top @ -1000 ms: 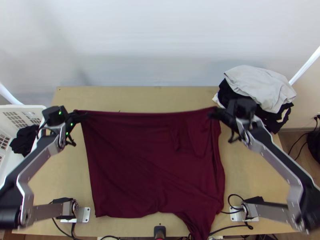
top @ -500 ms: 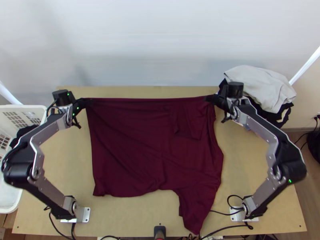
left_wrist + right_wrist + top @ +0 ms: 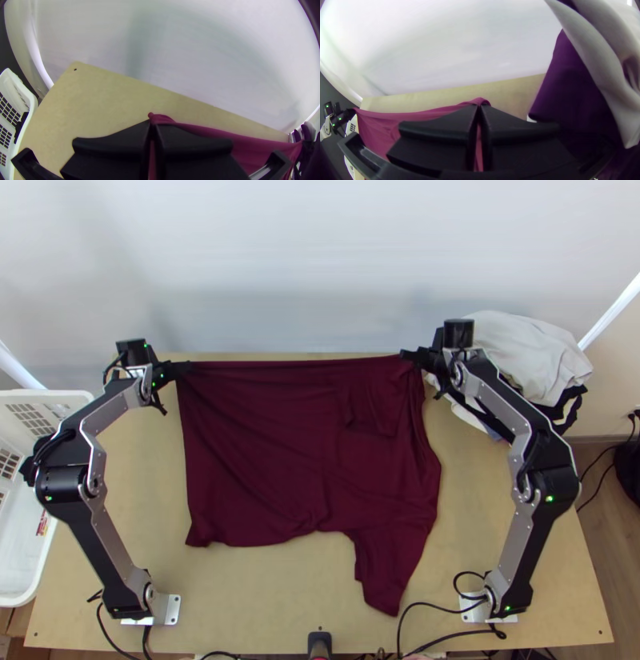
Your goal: Fold the t-shirt
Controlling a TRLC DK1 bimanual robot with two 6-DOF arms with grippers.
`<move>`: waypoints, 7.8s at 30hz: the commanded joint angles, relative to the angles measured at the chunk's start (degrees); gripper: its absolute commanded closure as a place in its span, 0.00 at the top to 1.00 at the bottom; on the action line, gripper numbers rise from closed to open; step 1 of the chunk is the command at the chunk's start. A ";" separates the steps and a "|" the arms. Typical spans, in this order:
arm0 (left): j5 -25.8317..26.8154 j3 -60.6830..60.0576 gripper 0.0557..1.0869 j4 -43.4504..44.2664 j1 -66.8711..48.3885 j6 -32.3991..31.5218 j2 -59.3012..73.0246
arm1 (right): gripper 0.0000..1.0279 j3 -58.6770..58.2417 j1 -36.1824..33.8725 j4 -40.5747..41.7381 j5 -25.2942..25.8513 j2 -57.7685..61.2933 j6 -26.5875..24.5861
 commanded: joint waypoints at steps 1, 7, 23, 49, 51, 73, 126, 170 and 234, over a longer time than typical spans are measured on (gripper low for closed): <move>-0.12 3.92 0.04 -2.29 0.79 -1.16 2.22 | 0.03 6.41 -0.80 -3.60 0.76 3.69 1.38; 4.01 6.73 0.04 -12.66 0.18 -2.22 0.81 | 0.03 11.15 -0.62 -10.98 0.67 5.01 3.32; 13.32 0.40 0.04 -27.16 0.09 -3.18 -12.20 | 0.03 10.71 -0.88 -26.63 -1.26 -0.79 5.60; 14.64 -24.64 0.20 -24.00 -0.44 -1.25 -27.31 | 0.14 -12.22 -0.01 -26.36 -0.74 -15.03 4.46; 14.64 -26.23 0.69 -24.70 -1.23 0.68 -29.69 | 0.63 -13.10 -0.09 -26.72 -0.74 -15.82 4.46; 14.29 -31.32 0.95 -41.49 -4.92 17.21 -55.00 | 0.95 -32.00 7.46 -53.43 -5.75 -47.02 5.95; 2.69 -44.07 0.95 -65.13 -17.31 54.47 -57.02 | 0.03 -56.96 14.50 -38.93 -10.76 -46.32 2.17; 10.25 -45.03 0.04 -61.97 4.92 72.23 -48.32 | 0.03 -59.25 4.12 -39.81 -8.12 -49.39 -5.03; 14.47 -5.57 0.04 -47.20 4.83 54.74 -19.14 | 0.03 -4.58 3.60 -45.08 -6.62 -16.79 -6.53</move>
